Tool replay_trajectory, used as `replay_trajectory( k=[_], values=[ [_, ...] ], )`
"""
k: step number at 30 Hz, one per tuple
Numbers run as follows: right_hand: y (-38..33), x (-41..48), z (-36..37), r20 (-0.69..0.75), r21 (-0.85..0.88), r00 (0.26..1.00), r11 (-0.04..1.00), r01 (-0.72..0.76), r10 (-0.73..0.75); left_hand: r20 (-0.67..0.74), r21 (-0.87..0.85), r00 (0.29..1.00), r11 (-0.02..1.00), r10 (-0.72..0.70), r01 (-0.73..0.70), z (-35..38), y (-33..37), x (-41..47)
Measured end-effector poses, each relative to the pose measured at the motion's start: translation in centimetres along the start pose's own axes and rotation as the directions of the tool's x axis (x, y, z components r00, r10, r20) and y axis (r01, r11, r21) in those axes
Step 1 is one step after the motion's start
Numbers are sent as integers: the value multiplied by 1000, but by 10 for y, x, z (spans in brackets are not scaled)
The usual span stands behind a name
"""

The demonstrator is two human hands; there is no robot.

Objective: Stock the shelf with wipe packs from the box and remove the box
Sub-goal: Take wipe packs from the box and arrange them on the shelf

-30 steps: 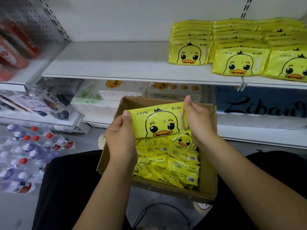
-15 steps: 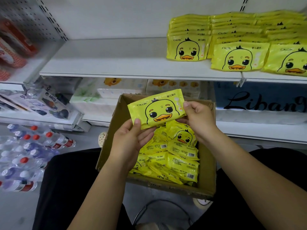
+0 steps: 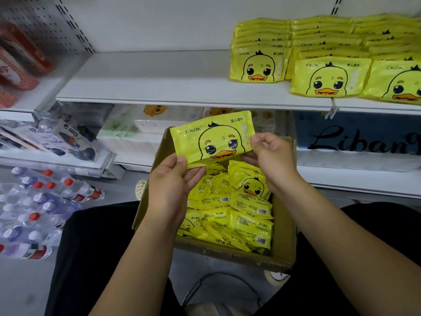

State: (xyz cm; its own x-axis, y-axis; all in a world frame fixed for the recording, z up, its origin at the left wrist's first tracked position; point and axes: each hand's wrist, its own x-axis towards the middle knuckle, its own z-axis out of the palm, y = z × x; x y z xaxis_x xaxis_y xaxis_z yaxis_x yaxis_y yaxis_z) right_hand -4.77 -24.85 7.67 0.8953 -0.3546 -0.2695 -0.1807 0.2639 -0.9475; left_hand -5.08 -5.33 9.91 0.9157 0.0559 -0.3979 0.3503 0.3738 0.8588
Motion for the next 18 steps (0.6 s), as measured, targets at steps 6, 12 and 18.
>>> replay_trajectory(
  k=[6, 12, 18],
  values=[
    [-12, 3, 4, -35, 14, 998, 999, 43, -43, 17, -52, 998, 997, 65, -64, 10, 6, -1],
    [-8, 6, -7, 8, -34, 999, 998, 46, -46, 108, -44, 993, 998, -45, 50, 1, 10, 13],
    [-14, 17, -21, 126, -73, 992, 997, 0, 10, 133, 133, 988, 989, -79, 62, 18, 12, 30]
  ],
)
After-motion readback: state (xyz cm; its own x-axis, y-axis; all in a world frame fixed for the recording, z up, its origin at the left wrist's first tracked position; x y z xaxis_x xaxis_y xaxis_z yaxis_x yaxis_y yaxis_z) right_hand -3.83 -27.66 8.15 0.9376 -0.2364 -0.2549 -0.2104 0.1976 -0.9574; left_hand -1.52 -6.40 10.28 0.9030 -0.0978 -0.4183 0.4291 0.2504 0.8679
